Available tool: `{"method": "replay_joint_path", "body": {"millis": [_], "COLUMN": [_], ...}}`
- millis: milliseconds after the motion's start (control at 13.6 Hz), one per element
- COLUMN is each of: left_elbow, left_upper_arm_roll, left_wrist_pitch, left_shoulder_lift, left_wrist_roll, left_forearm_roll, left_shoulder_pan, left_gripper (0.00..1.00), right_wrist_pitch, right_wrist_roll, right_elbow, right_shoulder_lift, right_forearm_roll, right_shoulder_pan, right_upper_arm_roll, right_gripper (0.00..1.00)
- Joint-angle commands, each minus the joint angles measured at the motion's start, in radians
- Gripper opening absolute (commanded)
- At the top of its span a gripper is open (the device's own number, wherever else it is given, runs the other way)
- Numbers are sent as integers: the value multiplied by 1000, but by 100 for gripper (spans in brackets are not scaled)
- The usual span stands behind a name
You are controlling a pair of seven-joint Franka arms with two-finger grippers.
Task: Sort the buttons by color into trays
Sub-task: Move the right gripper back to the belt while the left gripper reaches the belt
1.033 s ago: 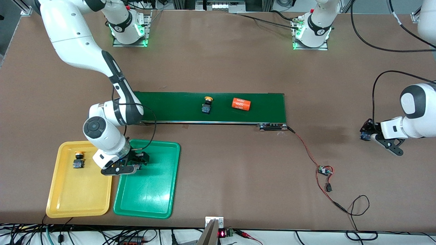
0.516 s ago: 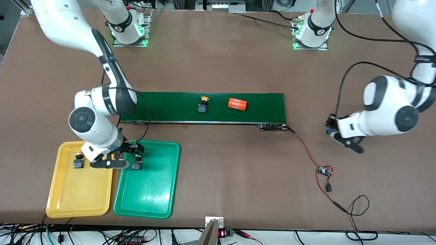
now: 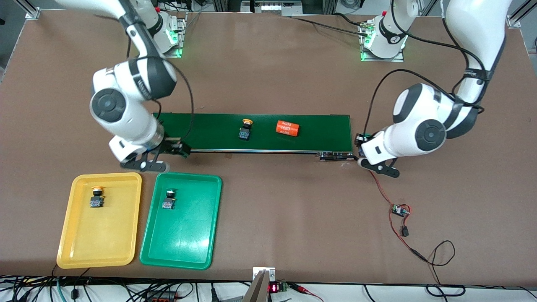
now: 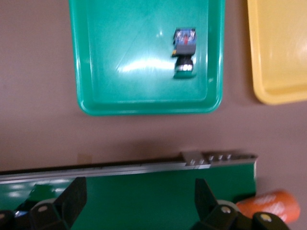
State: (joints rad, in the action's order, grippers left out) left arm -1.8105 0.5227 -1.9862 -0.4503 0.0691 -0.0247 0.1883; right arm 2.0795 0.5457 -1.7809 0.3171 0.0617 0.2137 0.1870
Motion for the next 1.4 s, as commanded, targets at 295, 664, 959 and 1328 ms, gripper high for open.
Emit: {"method": "replay_joint_path", "body": {"millis": [295, 664, 959, 1328], "left_elbow": [-147, -271, -311, -325], "left_upper_arm_roll": [37, 53, 76, 80], "left_wrist_pitch": [-172, -284, -350, -367], "left_shoulder_lift": [85, 122, 116, 107], "left_wrist_roll": [169, 179, 179, 179], "left_forearm_roll": [32, 28, 28, 20], "left_shoulder_pan": [-47, -98, -98, -99], "left_gripper": [0, 0, 1, 17], "right_wrist_pitch": [198, 324, 361, 430], "right_wrist_roll": [290, 289, 280, 280], "right_elbow": [-278, -371, -400, -394], "right_shoulder_lift": [-134, -133, -104, -63], "right_forearm_roll": [-5, 7, 107, 109], "right_shoulder_pan": [-8, -4, -2, -13], "right_upper_arm_roll": [166, 239, 244, 244], "right_gripper": [100, 100, 100, 100]}}
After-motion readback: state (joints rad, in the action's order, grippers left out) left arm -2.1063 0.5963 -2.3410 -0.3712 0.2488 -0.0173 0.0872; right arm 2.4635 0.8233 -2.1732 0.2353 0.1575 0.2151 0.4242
